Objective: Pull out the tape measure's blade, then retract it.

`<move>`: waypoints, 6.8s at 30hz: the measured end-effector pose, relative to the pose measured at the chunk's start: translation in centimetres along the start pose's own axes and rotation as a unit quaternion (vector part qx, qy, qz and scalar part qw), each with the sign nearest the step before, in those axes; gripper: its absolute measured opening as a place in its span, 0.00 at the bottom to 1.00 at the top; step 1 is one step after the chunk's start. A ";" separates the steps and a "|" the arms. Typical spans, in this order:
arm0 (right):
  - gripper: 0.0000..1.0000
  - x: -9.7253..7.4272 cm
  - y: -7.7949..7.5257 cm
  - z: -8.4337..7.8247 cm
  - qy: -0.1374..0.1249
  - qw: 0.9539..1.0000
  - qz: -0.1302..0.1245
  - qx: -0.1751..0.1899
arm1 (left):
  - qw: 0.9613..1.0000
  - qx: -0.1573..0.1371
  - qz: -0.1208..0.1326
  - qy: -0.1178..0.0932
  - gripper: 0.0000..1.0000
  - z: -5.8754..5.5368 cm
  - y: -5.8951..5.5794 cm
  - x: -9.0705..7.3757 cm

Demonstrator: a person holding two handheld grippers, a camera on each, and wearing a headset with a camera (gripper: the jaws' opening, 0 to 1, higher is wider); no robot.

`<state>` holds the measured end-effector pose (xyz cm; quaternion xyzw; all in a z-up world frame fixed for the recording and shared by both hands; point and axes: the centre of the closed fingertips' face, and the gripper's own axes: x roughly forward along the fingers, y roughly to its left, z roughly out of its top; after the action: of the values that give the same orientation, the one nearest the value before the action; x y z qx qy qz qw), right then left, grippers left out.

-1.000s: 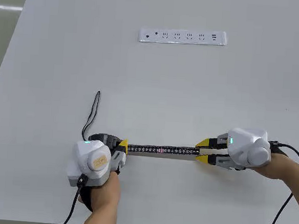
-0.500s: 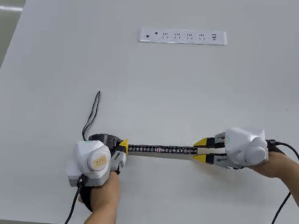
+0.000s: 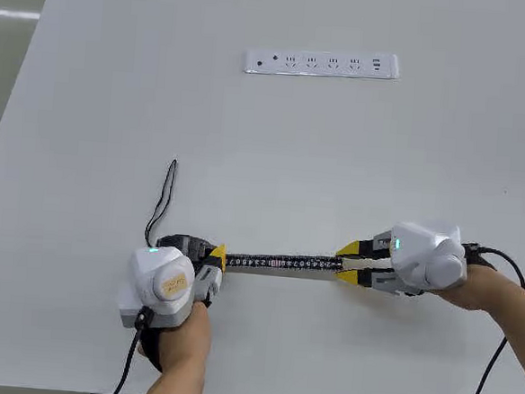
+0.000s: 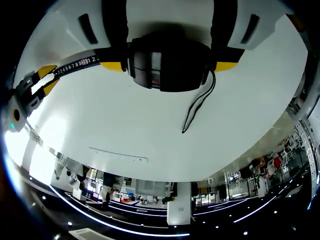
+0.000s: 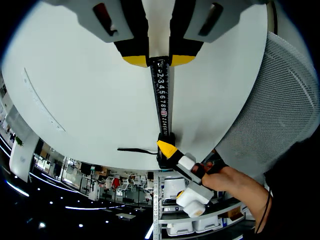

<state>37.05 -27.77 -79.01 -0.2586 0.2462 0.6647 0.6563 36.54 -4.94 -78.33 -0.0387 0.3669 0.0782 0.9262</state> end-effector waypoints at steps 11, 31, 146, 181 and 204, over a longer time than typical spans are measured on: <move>0.13 0.4 0.1 0.4 -0.001 1.000 0.003 0.000 | 1.000 0.000 0.000 0.001 0.65 0.0 0.0 0.0; 0.13 1.2 0.1 1.2 -0.008 1.000 0.009 -0.002 | 1.000 0.006 0.004 0.006 0.65 0.0 0.0 0.1; 0.13 5.6 0.3 5.1 -0.024 0.999 0.032 -0.024 | 0.998 -0.039 -0.042 0.016 0.65 -0.2 0.4 0.1; 0.13 6.9 0.5 6.2 -0.026 0.999 0.039 -0.025 | 0.997 -0.046 -0.053 0.017 0.66 -0.1 0.6 0.2; 0.13 7.7 0.7 7.1 -0.034 0.998 0.044 -0.026 | 0.997 -0.050 -0.058 0.017 0.66 -0.1 0.7 0.1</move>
<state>36.21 -17.29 -78.89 -0.2419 0.2173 0.7074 0.6276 36.46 -4.20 -78.46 -0.1079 0.3757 0.0420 0.9195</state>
